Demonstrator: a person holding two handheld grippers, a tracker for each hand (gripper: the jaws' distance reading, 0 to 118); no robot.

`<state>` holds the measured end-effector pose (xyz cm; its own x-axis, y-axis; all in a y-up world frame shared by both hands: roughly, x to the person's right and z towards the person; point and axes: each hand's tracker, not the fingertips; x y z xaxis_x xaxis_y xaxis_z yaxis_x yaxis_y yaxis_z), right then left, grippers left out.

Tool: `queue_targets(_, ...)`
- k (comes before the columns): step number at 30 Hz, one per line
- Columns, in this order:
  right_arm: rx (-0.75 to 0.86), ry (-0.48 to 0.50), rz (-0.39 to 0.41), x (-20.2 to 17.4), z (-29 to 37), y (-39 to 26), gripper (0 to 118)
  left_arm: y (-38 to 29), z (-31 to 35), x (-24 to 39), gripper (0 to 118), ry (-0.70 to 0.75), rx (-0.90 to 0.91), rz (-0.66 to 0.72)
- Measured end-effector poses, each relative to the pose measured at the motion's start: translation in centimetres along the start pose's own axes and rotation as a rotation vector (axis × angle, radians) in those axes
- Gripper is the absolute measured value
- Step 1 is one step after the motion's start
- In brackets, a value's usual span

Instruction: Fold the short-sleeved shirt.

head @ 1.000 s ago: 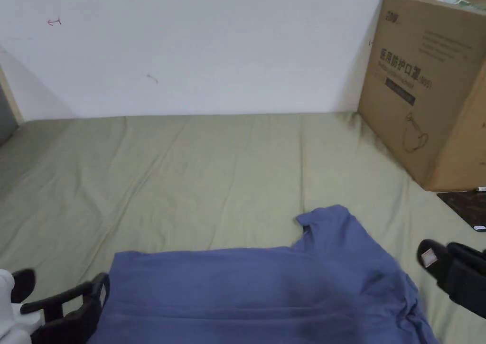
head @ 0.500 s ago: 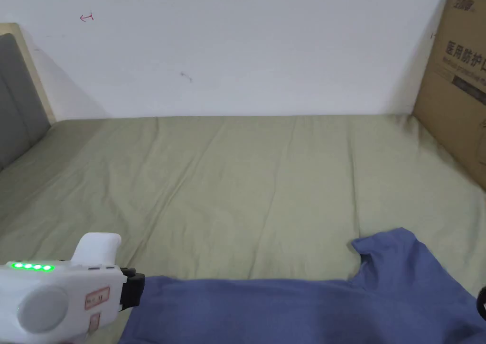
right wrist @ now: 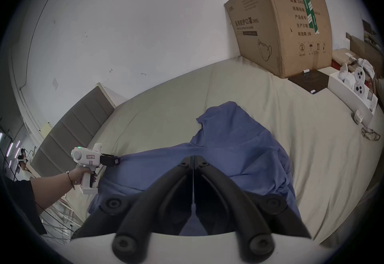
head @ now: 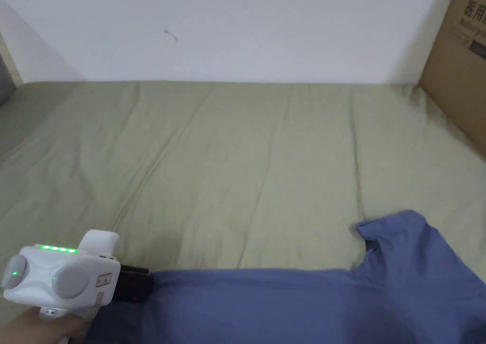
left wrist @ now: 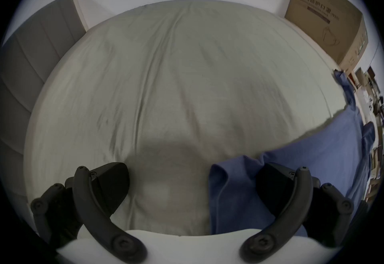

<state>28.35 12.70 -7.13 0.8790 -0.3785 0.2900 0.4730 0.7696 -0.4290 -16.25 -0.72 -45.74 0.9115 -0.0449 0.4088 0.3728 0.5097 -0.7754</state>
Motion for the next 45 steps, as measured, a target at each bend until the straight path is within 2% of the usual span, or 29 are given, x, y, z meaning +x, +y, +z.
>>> queue_targets(1,-0.002,-0.001,-0.003,0.0,-0.1,0.0,1,0.0,0.5,0.2,113,0.012,0.000,-0.005)
queue_targets(2,-0.004,-0.002,-0.005,-0.3,0.0,-0.3,1,0.1,1.2,0.5,100,0.018,-0.002,-0.009)
queue_targets(3,-0.009,0.000,-0.008,-0.3,-0.1,-0.4,1,-0.1,2.2,1.0,81,0.007,0.032,-0.027)
queue_targets(4,-0.012,0.006,-0.010,-0.2,-0.1,-0.3,1,-0.5,3.3,1.5,56,0.018,0.069,-0.057)
queue_targets(7,-0.021,0.014,-0.009,-0.3,-0.2,-0.3,1,-2.0,5.8,3.3,29,-0.007,0.136,-0.120)
queue_targets(8,-0.025,0.013,-0.013,-0.1,-0.2,-0.2,1,-2.3,6.3,3.6,5,0.035,0.140,-0.142)
queue_targets(11,-0.014,0.033,-0.079,0.9,-0.1,0.3,1,-2.8,8.2,3.8,5,-0.031,0.183,-0.057)
queue_targets(13,-0.018,0.091,-0.122,2.3,-1.2,1.6,1,-2.6,9.8,3.1,5,-0.047,0.236,-0.003)
queue_targets(17,-0.067,-0.032,0.003,4.6,-6.8,7.1,3,-2.5,13.2,2.8,5,-0.082,0.298,0.030)
queue_targets(18,-0.126,-0.062,0.016,4.9,-9.3,8.8,17,-2.6,13.9,2.8,5,-0.096,0.306,0.036)
queue_targets(19,-0.177,-0.081,0.012,5.5,-11.6,9.9,50,-2.6,14.4,2.8,5,-0.098,0.310,0.040)
queue_targets(20,-0.278,-0.098,0.002,6.5,-14.6,11.0,101,-2.7,14.9,2.8,5,-0.105,0.315,0.047)
queue_targets(21,-0.411,-0.100,-0.017,7.5,-17.8,11.5,112,-2.8,13.1,0.8,5,-0.108,0.320,0.053)
queue_targets(23,-0.451,-0.146,-0.061,9.4,-22.1,12.1,112,-3.2,13.6,0.6,5,-0.118,0.341,0.073)
queue_targets(26,-0.404,-0.340,-0.074,12.2,-25.8,12.2,110,-3.9,14.6,2.3,5,-0.119,0.354,0.097)
queue_targets(28,-0.419,-0.330,-0.066,12.6,-27.0,12.6,100,-4.2,14.4,2.0,5,-0.111,0.351,0.090)
queue_targets(29,-0.466,-0.295,-0.018,12.3,-27.6,12.6,86,-4.0,14.3,2.1,5,-0.106,0.336,0.075)
queue_targets(30,-0.518,-0.257,0.036,12.0,-27.9,12.3,76,-4.1,14.0,2.1,5,-0.096,0.323,0.061)
queue_targets(32,-0.587,-0.253,0.158,10.1,-28.3,11.3,73,-4.3,13.6,1.9,5,-0.083,0.310,0.047)
queue_targets(33,-0.601,-0.250,0.230,9.1,-28.0,10.7,67,-3.9,13.5,2.2,5,-0.081,0.301,0.043)
queue_targets(34,-0.617,-0.234,0.276,8.4,-27.8,10.2,52,-4.0,13.3,2.2,5,-0.082,0.297,0.041)
queue_targets(35,-0.625,-0.226,0.296,8.0,-27.6,10.0,45,-4.1,13.2,2.2,5,-0.083,0.292,0.042)
queue_targets(37,-0.600,-0.204,0.248,8.0,-26.8,10.3,29,-3.9,13.1,2.3,5,-0.082,0.285,0.051)
queue_targets(38,-0.577,-0.193,0.189,8.0,-25.7,10.3,0,-4.0,13.0,2.2,5,-0.080,0.282,0.058)
queue_targets(41,-0.481,-0.139,0.093,8.2,-22.8,10.8,0,-4.1,12.8,1.9,5,-0.071,0.283,0.073)
queue_targets(45,-0.282,-0.189,0.039,9.2,-17.9,12.8,0,-3.9,13.0,1.1,5,-0.137,0.311,0.134)
